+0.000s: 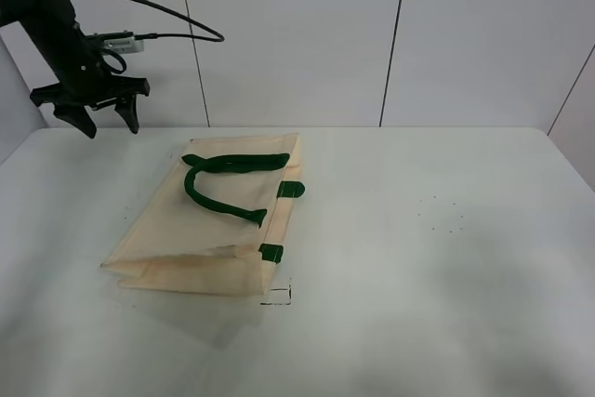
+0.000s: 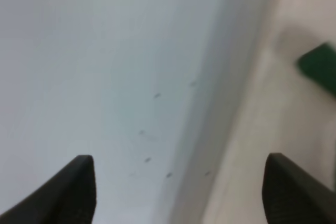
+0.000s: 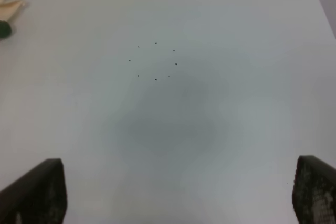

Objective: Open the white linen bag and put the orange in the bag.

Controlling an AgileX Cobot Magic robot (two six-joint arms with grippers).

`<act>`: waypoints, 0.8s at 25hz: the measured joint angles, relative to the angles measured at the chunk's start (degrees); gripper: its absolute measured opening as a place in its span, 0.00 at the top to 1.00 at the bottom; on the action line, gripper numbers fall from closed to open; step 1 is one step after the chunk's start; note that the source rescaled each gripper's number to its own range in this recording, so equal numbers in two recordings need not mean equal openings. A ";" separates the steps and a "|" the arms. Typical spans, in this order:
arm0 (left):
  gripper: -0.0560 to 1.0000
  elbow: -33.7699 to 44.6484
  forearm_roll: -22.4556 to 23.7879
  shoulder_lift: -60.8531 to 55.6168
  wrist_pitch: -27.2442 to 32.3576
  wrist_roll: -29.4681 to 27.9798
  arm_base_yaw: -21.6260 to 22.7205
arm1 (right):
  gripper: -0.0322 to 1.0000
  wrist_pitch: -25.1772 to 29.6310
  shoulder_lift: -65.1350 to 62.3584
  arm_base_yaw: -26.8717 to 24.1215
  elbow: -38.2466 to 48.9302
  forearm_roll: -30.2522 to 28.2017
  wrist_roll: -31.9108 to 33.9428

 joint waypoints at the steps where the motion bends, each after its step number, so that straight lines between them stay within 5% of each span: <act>1: 0.10 0.00 0.85 0.00 0.13 0.10 0.15 | 0.05 0.00 0.00 0.00 0.00 0.00 0.00; 9: 0.10 6.21 0.28 -2.98 0.08 -0.29 0.09 | 0.05 0.00 0.00 0.00 0.00 0.00 0.00; 20: 0.10 41.98 0.11 -28.01 0.08 0.28 0.09 | 0.05 0.00 0.00 0.12 0.00 0.00 0.11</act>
